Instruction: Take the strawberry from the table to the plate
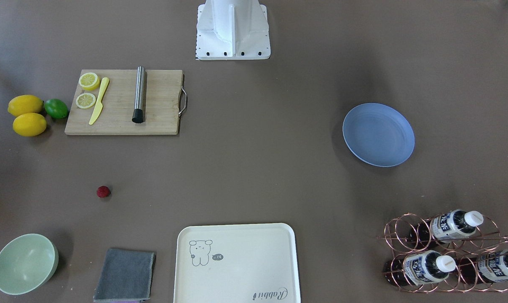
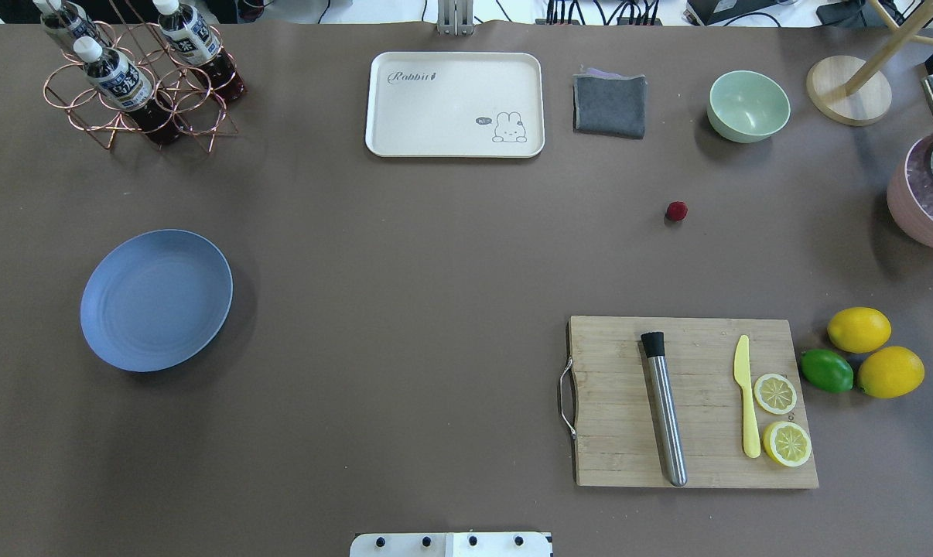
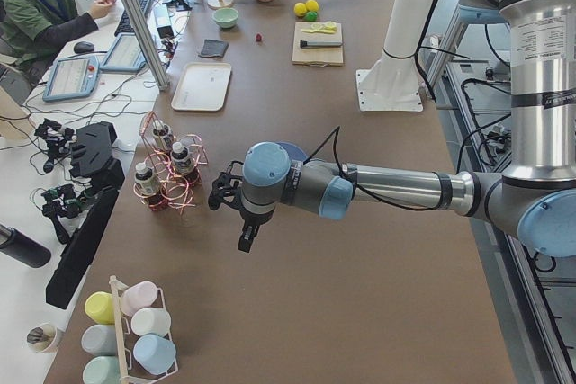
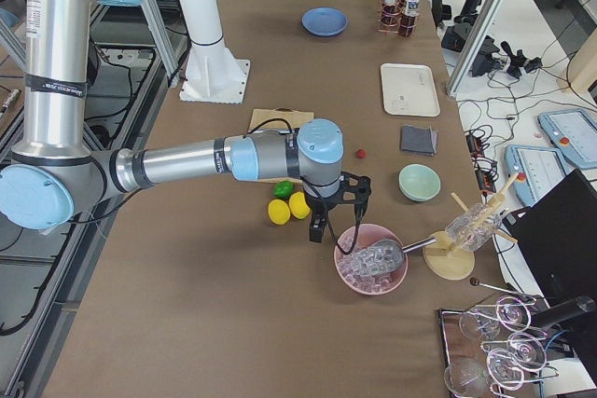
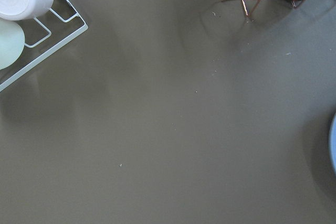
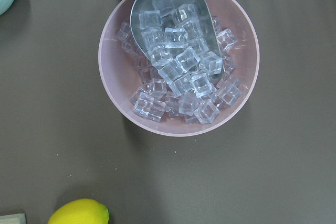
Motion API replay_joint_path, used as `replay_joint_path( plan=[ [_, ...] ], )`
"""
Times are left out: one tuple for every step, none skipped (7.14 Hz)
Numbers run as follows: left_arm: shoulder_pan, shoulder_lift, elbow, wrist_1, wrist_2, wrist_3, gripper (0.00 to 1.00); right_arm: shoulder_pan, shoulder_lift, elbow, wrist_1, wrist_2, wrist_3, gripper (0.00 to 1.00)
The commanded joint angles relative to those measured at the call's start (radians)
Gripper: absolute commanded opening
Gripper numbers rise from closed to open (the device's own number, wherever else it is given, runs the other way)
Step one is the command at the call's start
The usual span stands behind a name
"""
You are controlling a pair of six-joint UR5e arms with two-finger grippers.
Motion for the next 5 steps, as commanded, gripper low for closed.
replay_joint_path(
  plan=[
    [-0.015, 0.015, -0.023, -0.004, -0.019, -0.002, 0.98, 0.000, 0.004, -0.001, -0.001, 0.011, 0.001, 1.00],
    [-0.021, 0.018, -0.032, -0.005, -0.021, 0.000, 0.98, 0.000, 0.003, -0.002, -0.001, 0.013, 0.001, 1.00],
    [-0.040, 0.025, -0.035, -0.003, -0.021, 0.000, 0.98, 0.000, 0.001, -0.002, -0.001, 0.022, 0.001, 1.00],
    [-0.040, 0.030, -0.041, -0.009, -0.037, 0.005, 0.98, 0.000, 0.001, -0.004, -0.001, 0.030, 0.001, 1.00],
    [-0.041, 0.032, -0.034, -0.011, -0.088, 0.005, 0.98, 0.000, 0.001, -0.013, -0.001, 0.028, 0.001, 1.00]
  ],
)
